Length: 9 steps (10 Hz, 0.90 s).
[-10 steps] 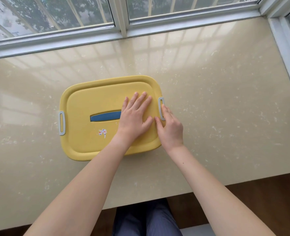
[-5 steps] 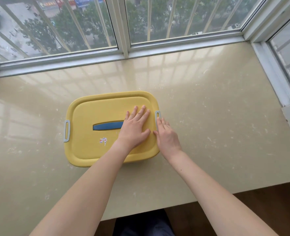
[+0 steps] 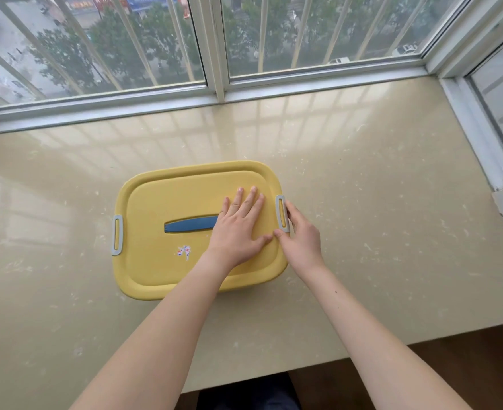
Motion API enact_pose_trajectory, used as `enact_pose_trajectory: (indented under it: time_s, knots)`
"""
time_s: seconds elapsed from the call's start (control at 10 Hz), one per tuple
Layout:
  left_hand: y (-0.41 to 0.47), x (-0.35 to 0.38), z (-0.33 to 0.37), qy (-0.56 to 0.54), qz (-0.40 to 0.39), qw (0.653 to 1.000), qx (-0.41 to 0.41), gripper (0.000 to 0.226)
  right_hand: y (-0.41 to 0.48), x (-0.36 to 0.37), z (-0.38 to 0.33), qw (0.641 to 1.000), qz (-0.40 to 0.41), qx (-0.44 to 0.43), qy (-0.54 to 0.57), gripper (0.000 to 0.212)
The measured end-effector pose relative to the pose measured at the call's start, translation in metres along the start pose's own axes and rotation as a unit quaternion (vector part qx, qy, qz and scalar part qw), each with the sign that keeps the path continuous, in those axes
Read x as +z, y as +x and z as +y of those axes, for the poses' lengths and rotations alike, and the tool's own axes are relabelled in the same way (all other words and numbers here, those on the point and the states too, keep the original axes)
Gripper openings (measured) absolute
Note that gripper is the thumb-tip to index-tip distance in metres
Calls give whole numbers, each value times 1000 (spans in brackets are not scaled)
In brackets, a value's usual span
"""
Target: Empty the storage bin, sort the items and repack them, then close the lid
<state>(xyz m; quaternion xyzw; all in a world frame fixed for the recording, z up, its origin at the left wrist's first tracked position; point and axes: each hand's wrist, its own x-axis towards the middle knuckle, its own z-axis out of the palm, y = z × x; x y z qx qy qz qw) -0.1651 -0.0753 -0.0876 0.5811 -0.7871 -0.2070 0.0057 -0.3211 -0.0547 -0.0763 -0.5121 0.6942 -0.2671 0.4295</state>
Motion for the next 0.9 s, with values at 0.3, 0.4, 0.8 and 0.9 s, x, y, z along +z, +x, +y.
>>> enact_pose_trajectory:
  time_s: [0.3, 0.4, 0.8, 0.9]
  knots:
    - [3, 2, 2, -23, 12, 1000, -10, 87, 7, 1, 2, 997, -21, 28, 65, 70]
    - [4, 3, 1, -26, 13, 1000, -9, 88, 7, -1, 1, 999, -28, 15, 35, 70]
    - [2, -9, 3, -15, -1, 1000, -6, 82, 9, -7, -12, 986, -86, -32, -138, 70]
    - [-11, -24, 8, -62, 30, 997, -19, 66, 2, -15, -23, 990, -47, -44, -129, 63]
